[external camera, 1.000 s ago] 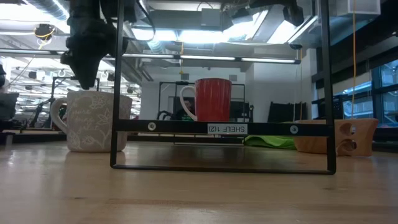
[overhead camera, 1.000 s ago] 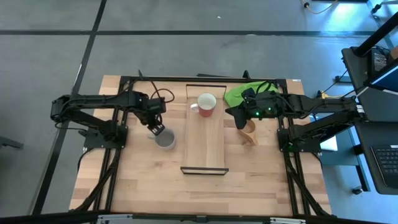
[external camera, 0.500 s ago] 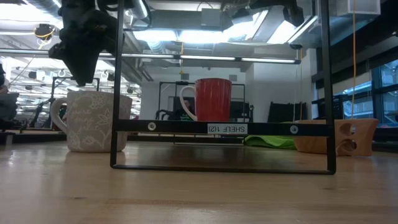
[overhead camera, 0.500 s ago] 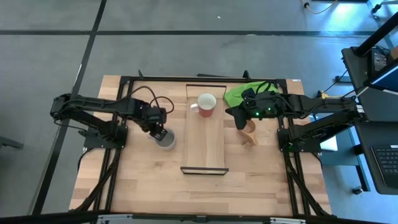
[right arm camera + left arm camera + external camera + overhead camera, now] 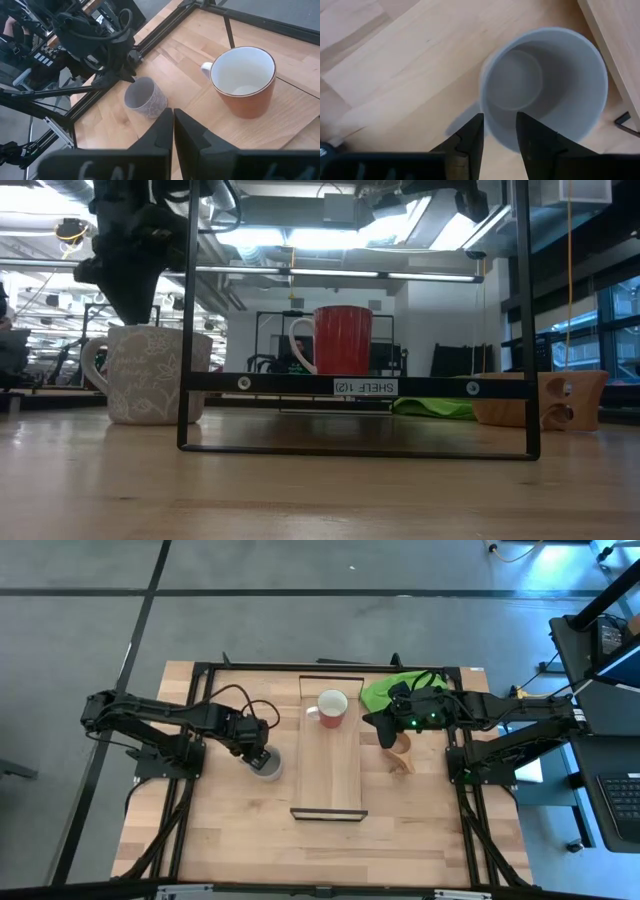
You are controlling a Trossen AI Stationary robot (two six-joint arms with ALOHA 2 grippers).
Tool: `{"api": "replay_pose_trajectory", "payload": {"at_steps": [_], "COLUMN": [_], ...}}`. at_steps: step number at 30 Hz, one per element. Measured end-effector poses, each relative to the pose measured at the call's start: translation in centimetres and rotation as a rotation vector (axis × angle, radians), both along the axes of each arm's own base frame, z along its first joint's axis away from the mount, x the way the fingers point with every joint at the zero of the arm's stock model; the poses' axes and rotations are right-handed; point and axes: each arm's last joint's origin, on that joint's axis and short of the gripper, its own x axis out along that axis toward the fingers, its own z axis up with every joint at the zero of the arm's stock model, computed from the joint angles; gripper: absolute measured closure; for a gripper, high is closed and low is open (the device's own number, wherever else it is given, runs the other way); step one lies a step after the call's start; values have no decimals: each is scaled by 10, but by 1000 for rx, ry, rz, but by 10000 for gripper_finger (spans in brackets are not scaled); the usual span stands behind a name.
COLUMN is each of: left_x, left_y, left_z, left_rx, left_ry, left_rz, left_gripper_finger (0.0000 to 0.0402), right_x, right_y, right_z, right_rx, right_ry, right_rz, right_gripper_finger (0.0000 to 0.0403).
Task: Stack small to large cups/mugs on shelf
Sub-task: Put the gray mug on the shelf
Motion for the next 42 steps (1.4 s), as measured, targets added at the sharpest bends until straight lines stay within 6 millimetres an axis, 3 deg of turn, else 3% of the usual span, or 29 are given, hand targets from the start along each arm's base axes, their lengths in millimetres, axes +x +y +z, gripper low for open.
{"api": "replay_pose_trajectory", "payload": {"at_steps": [13, 21, 34, 42], "left_x": [-7, -3, -3, -3], "left_y": [0, 0, 1, 2], "left_z": [-25, -26, -26, -26], "left_rx": [-9, -13, 25, 34], "left_ry": [40, 1, -2, -7], "left_rz": [25, 23, 33, 88], "left_gripper_finger": [294, 296, 389, 395], "right_x": [0, 0, 0, 0], "right_y": [0, 0, -1, -1], "right_z": [0, 0, 0, 0], "right_rx": [0, 0, -26, -11], "right_ry": [0, 0, 3, 0], "right_rz": [1, 0, -13, -21], "right_gripper_finger": [386, 386, 386, 386]}}
